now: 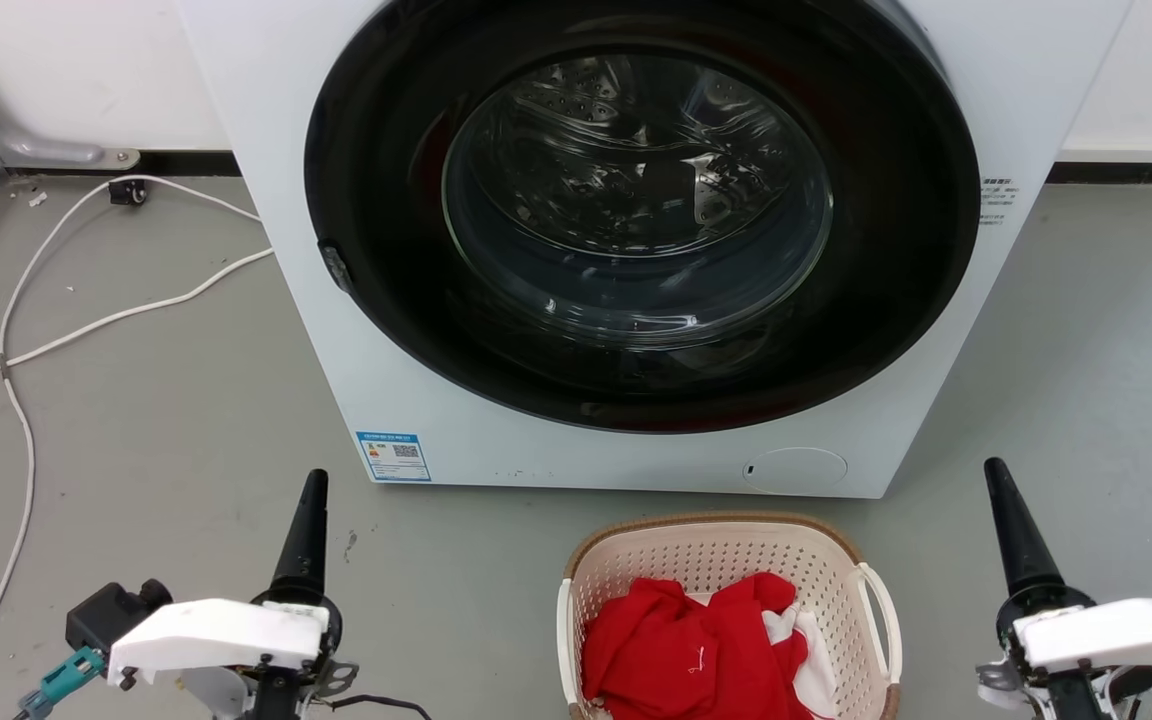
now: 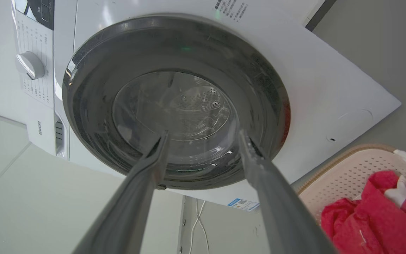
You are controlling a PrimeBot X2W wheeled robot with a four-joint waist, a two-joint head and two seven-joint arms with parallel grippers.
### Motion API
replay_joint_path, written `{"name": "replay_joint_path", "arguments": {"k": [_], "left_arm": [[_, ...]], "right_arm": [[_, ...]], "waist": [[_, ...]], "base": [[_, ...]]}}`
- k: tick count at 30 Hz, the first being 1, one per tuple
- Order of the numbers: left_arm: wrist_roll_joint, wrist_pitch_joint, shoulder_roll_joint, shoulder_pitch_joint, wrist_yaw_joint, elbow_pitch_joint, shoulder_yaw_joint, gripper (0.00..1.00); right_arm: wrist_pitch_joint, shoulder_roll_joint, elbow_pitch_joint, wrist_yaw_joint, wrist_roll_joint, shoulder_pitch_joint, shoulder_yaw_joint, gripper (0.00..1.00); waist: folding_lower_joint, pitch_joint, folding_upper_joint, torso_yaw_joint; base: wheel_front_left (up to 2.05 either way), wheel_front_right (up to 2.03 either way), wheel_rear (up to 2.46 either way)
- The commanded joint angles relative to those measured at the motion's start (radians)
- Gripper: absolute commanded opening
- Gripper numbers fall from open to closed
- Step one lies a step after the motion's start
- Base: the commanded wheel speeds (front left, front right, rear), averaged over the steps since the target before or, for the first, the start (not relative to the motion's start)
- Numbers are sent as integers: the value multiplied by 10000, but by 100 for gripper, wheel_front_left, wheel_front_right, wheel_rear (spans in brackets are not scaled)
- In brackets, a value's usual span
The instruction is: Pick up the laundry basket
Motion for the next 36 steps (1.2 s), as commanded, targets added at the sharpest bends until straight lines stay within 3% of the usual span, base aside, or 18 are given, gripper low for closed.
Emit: {"name": "replay_joint_path", "arguments": {"k": [1,17,36], "left_arm": [[513,-118,29,-40,95,-273,-106,100],[3328,-711,35,95,606,-804,-740,100],[5883,-1273,40,221,802,-1172,-1276,100]], "right_arm": [[-122,-18,-319,2,-578,-20,80,100],[-705,-12,-1026,3,-3637,352,377,100],[-1265,-4,-1512,3,-5846,664,441,100]], "waist": [[-1,-4,0,2],[-1,-28,0,9],[-1,-12,0,13]], "base": [[0,0,0],[0,0,0],[0,0,0]]}}
